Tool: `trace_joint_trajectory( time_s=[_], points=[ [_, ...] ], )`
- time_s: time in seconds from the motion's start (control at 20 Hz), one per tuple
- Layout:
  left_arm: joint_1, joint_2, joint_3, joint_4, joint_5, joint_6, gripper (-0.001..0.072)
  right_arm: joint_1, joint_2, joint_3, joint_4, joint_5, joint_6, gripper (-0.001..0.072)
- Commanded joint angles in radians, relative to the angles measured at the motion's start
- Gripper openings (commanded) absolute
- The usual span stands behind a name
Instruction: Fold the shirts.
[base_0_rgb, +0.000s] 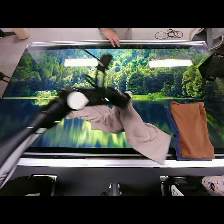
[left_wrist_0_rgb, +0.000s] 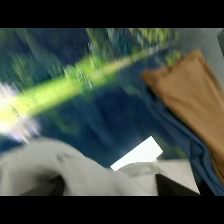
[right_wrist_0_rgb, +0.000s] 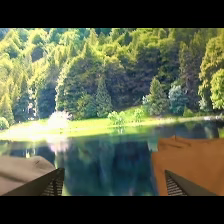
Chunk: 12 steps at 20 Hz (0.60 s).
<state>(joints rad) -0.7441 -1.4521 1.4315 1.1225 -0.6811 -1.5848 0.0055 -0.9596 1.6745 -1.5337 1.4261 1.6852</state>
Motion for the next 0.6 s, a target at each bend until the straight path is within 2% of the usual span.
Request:
trace_joint_trajectory(
  time_s=[0.0,0.15,0.25,0.35,0.55],
  points=[
    [-0.004,-0.126,0.018,-0.101,-0.1,-0.051,0.072,0.0,-0.01,-0.002,-0.02,0.09,0.005,0.0671],
    [0.196,-0.037,0.086,0.106,-0.305,-0.039,0.072,0.0,-0.11,-0.003,0.023,0.169,-0.008,0.0672],
    [0.373,0.007,0.079,0.213,-0.455,-0.04,0.072,0.0,-0.213,-0.003,0.124,0.206,-0.04,0.0673],
    [0.543,0.006,0.031,0.251,-0.574,-0.04,0.072,0.0,-0.329,-0.004,0.26,0.197,-0.064,0.0673],
    [0.769,0.005,-0.166,0.24,-0.525,-0.036,0.072,0.036,-0.547,-0.008,0.383,0.162,-0.089,0.0685]
  ],
)
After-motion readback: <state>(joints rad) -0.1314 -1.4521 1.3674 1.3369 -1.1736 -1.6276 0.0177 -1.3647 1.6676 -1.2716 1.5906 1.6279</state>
